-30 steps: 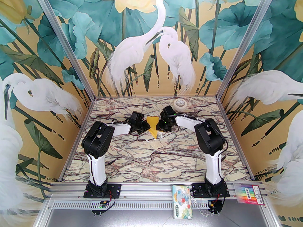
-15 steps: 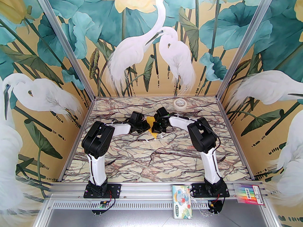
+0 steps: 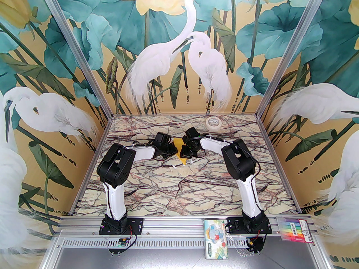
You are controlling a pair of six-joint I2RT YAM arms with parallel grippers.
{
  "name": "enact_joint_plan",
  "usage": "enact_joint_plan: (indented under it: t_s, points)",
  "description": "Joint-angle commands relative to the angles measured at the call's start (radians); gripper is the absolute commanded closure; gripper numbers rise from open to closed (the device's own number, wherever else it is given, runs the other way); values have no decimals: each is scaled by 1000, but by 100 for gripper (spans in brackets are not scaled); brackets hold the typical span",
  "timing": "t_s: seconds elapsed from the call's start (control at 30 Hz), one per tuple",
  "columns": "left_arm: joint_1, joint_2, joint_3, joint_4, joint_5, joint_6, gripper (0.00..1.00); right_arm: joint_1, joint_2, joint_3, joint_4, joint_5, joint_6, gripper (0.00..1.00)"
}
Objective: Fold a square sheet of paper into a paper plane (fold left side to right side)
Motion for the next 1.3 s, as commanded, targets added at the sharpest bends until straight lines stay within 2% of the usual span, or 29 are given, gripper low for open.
enact_joint_plan:
  t_s: [0.0,0.4,1.07,1.27]
  points:
    - [-9,27,36,-58,-42,-3,100,13,-29,-6,-54,26,-35,92]
    - [-8,28,45,-66,-41,-6,100,27,-100,-44,-84,64,-54,91]
    - [-9,36,47,-65,-29,-14,100,50,-115,-138,-80,74,-52,91]
    - [-10,34,45,-63,-26,-13,100,50,-147,-97,-110,92,-58,91]
